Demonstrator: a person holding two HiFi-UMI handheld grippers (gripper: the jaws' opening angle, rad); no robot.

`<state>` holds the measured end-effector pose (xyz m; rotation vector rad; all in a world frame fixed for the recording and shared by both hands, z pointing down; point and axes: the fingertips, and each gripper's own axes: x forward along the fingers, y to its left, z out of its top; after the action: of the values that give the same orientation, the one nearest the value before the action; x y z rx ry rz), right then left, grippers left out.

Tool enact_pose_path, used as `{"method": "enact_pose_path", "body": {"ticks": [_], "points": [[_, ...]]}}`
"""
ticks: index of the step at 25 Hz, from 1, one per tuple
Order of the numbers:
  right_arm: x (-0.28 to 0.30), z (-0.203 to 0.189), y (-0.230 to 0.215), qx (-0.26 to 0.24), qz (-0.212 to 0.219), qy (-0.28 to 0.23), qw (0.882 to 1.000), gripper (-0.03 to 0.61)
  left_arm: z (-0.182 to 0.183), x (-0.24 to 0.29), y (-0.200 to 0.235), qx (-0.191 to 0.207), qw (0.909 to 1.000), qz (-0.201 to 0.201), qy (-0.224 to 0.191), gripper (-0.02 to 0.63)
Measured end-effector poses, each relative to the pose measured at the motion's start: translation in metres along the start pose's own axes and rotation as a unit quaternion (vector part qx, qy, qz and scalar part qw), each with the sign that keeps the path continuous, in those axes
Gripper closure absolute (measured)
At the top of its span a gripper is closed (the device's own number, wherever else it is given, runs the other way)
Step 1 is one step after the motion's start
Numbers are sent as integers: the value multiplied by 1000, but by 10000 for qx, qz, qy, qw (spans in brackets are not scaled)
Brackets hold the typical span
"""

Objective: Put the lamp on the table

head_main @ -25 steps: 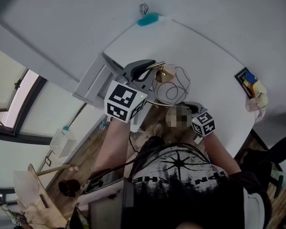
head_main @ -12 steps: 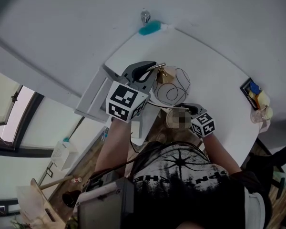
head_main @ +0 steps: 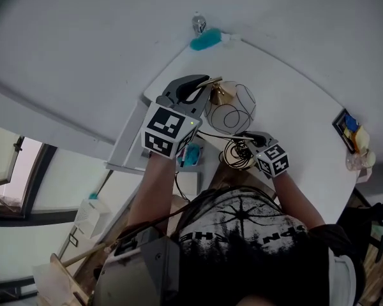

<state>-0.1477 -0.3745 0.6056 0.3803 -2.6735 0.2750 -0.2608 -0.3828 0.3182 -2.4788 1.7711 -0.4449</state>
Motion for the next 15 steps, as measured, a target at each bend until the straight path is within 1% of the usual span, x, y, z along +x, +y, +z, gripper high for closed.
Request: {"method": "enact_pose_path", "body": {"ticks": [4,10,15], "points": [[28,11,-6,50,-36,-34,10000,560,-4,7,25,85,10000,-19,21,580],[60,25,-15,104,-37,-101,9999,560,-2,17,49,300,9995,-59,2,580],[84,34,-25,110,9,-152,9998,560,-1,28,65,476,9988,37,53,580]]}}
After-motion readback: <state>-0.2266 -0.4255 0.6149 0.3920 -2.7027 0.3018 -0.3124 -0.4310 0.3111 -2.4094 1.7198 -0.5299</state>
